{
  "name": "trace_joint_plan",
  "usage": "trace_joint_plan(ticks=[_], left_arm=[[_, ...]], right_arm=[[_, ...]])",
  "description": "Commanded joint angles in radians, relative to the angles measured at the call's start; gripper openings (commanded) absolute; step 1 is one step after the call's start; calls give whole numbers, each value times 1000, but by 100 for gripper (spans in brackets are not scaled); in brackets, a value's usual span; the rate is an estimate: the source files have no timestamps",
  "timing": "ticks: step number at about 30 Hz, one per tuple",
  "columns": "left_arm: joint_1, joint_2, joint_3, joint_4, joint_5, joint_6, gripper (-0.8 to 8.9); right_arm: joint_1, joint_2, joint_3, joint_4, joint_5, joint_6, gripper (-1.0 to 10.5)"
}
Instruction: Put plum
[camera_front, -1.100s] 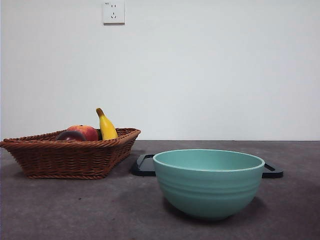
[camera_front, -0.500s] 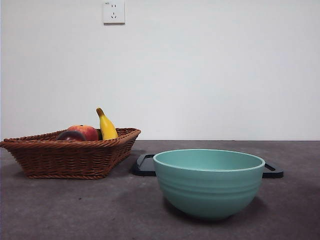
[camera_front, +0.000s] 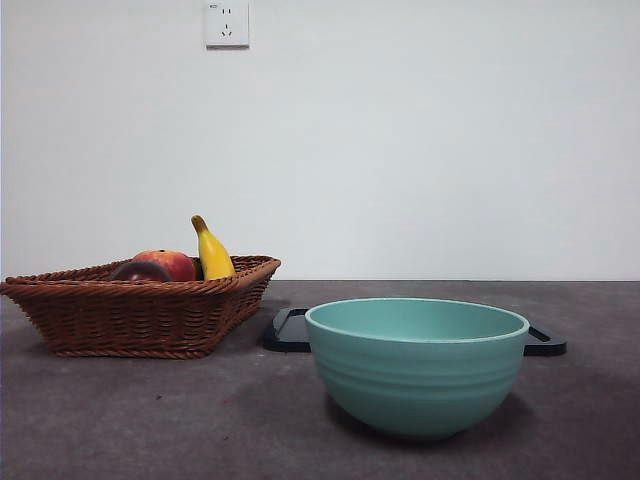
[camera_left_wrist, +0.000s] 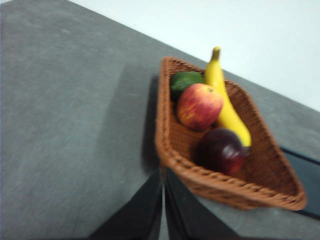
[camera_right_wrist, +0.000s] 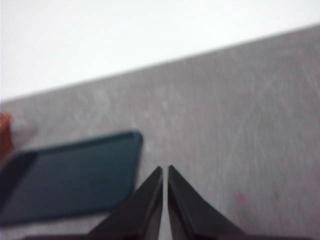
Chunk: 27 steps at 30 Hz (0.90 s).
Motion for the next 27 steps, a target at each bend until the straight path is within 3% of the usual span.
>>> trace_joint_plan(ticks=[1, 10, 16, 27], left_arm=[[2, 3, 58, -2, 4, -20, 9], [2, 122, 264, -93, 43, -13, 9], [2, 291, 448, -211, 169, 95, 9], [-5, 574, 732, -438, 404, 293, 9]], right_arm=[[-2, -2, 61, -9, -11, 32, 5], [-1, 77, 287, -180, -64, 30, 5], [-1, 238, 449, -309, -194, -29, 5], [2, 614, 784, -573, -492, -201, 5]])
